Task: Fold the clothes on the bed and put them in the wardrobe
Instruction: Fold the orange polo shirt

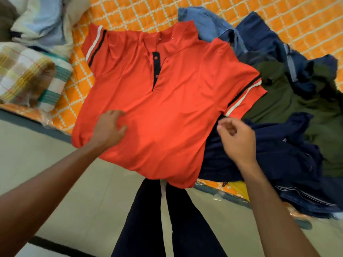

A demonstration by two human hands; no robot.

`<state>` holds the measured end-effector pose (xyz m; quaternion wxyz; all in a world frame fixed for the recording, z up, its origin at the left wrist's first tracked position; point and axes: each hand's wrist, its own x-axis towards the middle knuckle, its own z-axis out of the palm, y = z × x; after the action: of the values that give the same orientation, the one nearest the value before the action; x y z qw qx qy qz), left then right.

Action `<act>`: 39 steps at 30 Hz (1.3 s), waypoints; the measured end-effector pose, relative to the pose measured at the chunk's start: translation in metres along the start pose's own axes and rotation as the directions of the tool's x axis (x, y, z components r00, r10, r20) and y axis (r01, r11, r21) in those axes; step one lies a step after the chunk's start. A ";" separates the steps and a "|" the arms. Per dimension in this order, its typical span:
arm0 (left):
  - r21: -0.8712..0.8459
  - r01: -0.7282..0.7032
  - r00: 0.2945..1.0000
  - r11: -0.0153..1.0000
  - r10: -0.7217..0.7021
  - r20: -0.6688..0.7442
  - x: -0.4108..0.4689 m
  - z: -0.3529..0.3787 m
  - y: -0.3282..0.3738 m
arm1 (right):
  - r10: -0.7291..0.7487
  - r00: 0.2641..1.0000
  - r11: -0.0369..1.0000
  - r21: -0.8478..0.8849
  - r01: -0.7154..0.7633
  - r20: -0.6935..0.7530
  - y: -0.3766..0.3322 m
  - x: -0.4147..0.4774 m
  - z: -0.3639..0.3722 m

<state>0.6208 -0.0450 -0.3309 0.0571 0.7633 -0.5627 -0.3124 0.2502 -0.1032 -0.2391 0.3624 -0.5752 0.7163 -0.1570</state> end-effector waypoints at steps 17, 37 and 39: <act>0.066 -0.522 0.850 0.851 0.512 0.121 0.115 0.099 0.271 | 0.525 0.783 0.642 0.759 -0.108 -0.333 0.030 0.121 -0.028; -0.796 0.382 0.924 0.469 -0.168 0.344 0.151 0.004 0.115 | 0.036 0.994 0.963 -0.263 -0.062 -0.101 -0.086 0.110 0.090; -0.793 0.306 0.952 0.526 -0.193 0.239 0.151 -0.003 0.091 | -0.063 0.986 0.972 -0.233 0.026 -0.155 -0.096 0.109 0.095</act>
<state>0.5738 -0.2140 -0.3510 0.3260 0.7002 -0.2394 -0.5883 0.3769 -0.2149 -0.2795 0.2308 -0.6148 0.7434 -0.1272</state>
